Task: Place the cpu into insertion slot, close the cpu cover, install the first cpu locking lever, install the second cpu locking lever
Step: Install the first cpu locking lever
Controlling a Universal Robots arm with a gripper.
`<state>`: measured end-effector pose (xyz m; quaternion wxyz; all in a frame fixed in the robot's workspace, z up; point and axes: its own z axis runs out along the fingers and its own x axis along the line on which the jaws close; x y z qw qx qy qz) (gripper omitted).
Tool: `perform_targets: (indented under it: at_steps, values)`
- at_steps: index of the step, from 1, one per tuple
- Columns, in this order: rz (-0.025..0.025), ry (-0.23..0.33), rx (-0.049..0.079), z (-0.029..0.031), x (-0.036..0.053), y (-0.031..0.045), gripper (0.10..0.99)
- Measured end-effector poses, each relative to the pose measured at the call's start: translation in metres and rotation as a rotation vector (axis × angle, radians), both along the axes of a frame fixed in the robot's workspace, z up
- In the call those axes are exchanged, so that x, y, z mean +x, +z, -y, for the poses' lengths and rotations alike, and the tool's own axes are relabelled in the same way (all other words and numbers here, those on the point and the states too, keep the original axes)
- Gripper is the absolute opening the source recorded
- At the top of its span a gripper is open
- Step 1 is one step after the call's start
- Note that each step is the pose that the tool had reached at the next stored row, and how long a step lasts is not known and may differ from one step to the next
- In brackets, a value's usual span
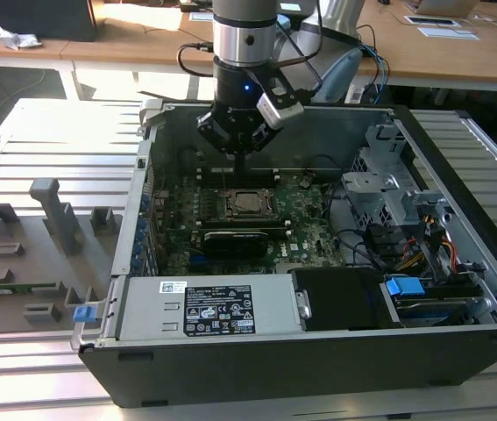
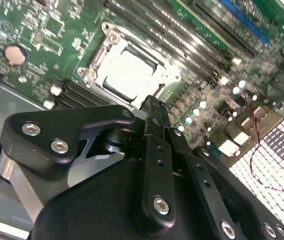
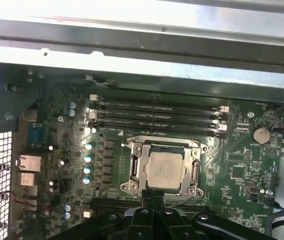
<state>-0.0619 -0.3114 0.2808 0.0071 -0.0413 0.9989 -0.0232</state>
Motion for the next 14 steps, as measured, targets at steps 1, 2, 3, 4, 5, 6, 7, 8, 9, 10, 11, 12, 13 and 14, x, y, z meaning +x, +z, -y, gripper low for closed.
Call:
perform_targets:
  at_steps: [1,2,3,4,5,6,7,8,9,10,11,12,13,14]
  values:
    - [0.0001,0.000,0.000,-0.0055,-0.0080,-0.0002,0.106]
    - [0.0000,0.000,0.000,-0.0091,-0.0138,-0.0003,0.106]
    - [-0.0001,0.000,0.000,-0.0103,-0.0173,-0.0004,0.106]
    - [-0.0001,0.000,0.000,-0.0113,-0.0211,-0.0005,0.106]
    - [0.0000,0.000,0.000,-0.0120,-0.0248,-0.0006,0.106]
    - [0.0000,0.000,0.000,-0.0127,-0.0294,-0.0008,0.106]
    - [0.0001,0.000,0.000,-0.0134,-0.0329,-0.0010,0.106]
    - [0.0001,0.000,0.000,-0.0147,-0.0354,-0.0012,0.106]
    - [0.0000,0.000,0.000,-0.0187,-0.0363,-0.0016,0.106]
    - [0.0000,0.000,0.000,-0.0264,-0.0365,-0.0040,0.106]
    - [0.0000,0.000,0.000,-0.0296,-0.0367,-0.0063,0.106]
    - [0.0000,0.000,0.000,-0.0325,-0.0369,-0.0089,0.106]
    - [0.0001,0.000,0.000,-0.0336,-0.0369,-0.0108,0.106]
    - [0.0002,0.000,0.000,-0.0338,-0.0369,-0.0118,0.106]
